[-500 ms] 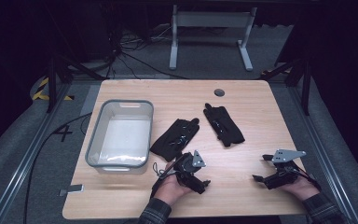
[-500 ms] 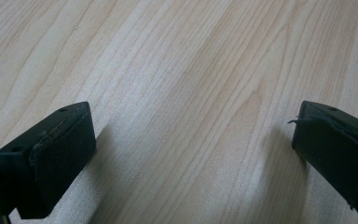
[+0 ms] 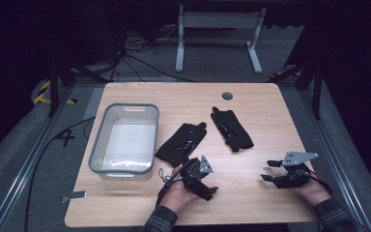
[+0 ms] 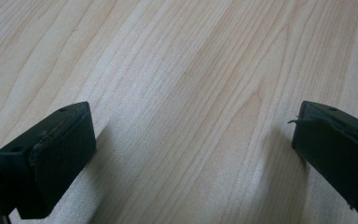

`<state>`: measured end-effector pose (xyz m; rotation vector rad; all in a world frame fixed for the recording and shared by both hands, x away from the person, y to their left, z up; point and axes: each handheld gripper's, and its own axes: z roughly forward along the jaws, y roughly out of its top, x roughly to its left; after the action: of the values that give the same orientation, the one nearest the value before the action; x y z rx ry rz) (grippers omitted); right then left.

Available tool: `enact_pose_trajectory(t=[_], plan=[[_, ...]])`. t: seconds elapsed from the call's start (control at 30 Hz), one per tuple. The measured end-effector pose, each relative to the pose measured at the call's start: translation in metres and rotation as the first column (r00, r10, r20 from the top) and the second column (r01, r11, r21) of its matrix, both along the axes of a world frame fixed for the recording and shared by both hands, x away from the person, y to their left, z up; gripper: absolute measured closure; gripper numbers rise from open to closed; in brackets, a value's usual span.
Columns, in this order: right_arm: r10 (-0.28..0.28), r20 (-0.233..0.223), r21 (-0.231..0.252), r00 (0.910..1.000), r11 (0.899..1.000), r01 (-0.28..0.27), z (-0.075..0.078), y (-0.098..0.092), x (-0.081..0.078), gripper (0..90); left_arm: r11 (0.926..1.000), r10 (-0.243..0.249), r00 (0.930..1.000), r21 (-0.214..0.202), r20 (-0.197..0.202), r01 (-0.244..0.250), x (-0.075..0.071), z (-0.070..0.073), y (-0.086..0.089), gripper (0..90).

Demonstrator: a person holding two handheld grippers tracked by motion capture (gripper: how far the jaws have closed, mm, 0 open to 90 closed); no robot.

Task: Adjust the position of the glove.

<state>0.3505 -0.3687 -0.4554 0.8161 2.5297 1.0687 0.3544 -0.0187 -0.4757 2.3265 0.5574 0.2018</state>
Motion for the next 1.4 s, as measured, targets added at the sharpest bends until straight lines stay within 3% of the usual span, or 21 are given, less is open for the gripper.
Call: enact_pose_trajectory(t=[0.03,0.23,0.3,0.5,0.93,1.4], plan=[[0.0,0.0,0.0,1.0,1.0,0.0,0.0,0.0,0.0,44.3,1.0,0.0,1.0,0.0,0.0,0.0,0.0,0.0,0.0,0.0],[0.021,-0.029,0.008,0.9994,1.0,-0.02,0.007,0.008,0.015,68.7,1.0,0.004,1.0,0.001,0.0,-0.004,0.0,0.0,0.0,0.0],[0.021,-0.018,0.012,0.9996,1.0,-0.02,0.009,0.009,0.019,76.2,1.0,0.004,1.0,0.001,0.0,-0.004,0.0,0.0,0.0,0.0],[0.029,-0.026,0.035,0.9992,0.999,-0.028,0.014,0.015,0.035,89.1,1.0,0.004,1.0,0.001,0.0,-0.004,0.0,0.0,0.0,0.0],[0.055,0.004,0.054,0.9985,0.997,-0.055,0.021,0.033,0.059,89.5,1.0,0.004,1.0,0.001,-0.001,-0.004,0.0,0.0,0.0,0.0],[0.039,0.025,0.059,0.9989,0.997,-0.041,0.022,0.042,0.088,89.6,1.0,0.004,1.0,0.0,0.0,-0.004,0.0,0.0,0.0,0.0]])
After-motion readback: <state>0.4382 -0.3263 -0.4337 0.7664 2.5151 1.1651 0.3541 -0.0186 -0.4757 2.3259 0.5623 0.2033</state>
